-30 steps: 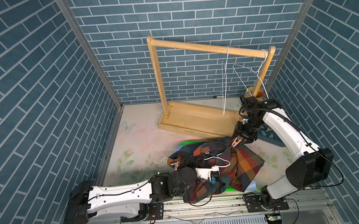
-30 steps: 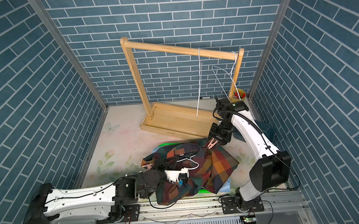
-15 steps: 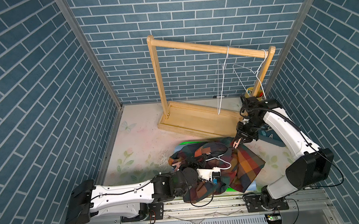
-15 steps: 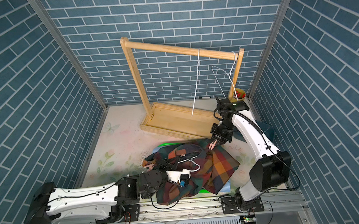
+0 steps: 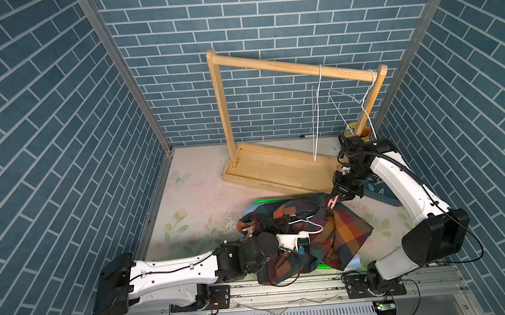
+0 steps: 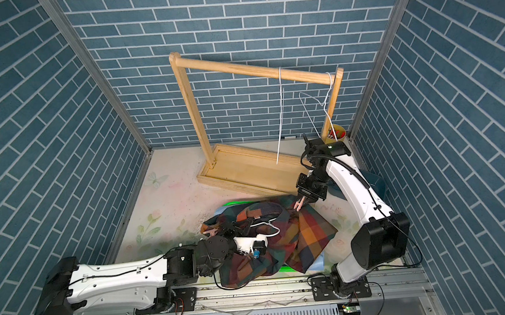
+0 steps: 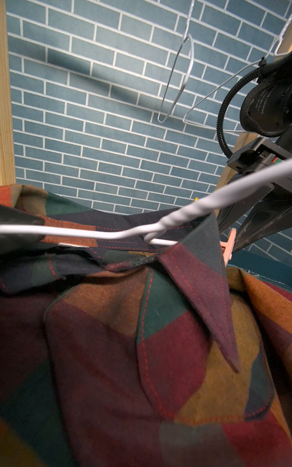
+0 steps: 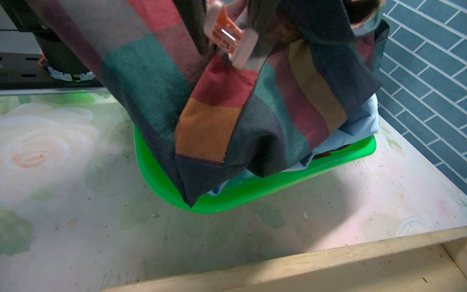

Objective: Remove the clothespins securing long-sleeve shirts to the hanger
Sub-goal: Remove the clamp from the hanger.

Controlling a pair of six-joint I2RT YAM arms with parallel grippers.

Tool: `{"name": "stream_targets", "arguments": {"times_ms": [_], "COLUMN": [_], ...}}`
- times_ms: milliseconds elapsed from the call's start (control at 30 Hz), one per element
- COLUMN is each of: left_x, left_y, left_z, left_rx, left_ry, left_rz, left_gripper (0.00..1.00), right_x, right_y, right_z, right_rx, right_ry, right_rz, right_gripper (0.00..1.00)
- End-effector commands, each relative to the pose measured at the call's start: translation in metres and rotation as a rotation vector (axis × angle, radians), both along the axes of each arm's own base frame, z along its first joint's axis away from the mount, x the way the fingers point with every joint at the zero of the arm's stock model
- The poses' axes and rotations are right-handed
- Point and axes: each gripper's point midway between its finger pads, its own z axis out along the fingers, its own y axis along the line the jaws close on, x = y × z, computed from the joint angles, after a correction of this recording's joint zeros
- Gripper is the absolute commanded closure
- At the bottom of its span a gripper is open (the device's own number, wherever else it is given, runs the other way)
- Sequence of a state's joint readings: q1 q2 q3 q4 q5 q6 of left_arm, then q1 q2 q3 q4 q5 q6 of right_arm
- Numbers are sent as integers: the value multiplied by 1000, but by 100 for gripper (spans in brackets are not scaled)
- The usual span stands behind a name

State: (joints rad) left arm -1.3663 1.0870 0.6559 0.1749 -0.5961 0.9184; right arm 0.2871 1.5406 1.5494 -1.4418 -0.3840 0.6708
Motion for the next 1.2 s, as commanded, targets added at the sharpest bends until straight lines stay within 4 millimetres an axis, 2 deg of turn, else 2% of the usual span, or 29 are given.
{"name": "stream_targets", "arguments": {"times_ms": [0, 200, 367, 567, 733, 833, 900, 933, 1000, 1133, 1167], "left_x": [6, 9, 12, 14, 16, 20, 23, 25, 31, 36, 36], "left_y": [0, 0, 1, 2, 2, 5, 8, 10, 11, 15, 16], "left_z": [4, 1, 0, 0, -2, -1, 1, 2, 18, 22, 21], "left_rx": [-20, -17, -25, -35, -33, -50, -75, -92, -167, -209, -205], "left_ry": [21, 35, 45, 58, 62, 79, 98, 113, 150, 178, 180], "left_rz": [23, 28, 36, 39, 49, 60, 70, 74, 82, 90, 93], "left_gripper": [100, 100, 100, 100, 100, 100, 100, 100, 100, 100, 100], "right_x": [-9, -10, -5, -4, 7, 14, 22, 28, 41, 69, 76], "right_y": [-8, -9, -14, -26, -38, -61, -85, -93, -112, -148, -162], "right_z": [0, -2, 6, 17, 23, 33, 35, 32, 26, 12, 8], "right_rx": [-33, -25, -35, -59, -69, -81, -79, -71, -81, -99, -134], "right_ry": [12, -29, -119, -205, -281, -345, -386, -402, -437, -486, -489], "right_rz": [24, 12, 6, -35, -97, -183, -282, -322, -414, -574, -604], "right_gripper": [98, 100, 100, 100, 100, 100, 100, 100, 100, 100, 100]}}
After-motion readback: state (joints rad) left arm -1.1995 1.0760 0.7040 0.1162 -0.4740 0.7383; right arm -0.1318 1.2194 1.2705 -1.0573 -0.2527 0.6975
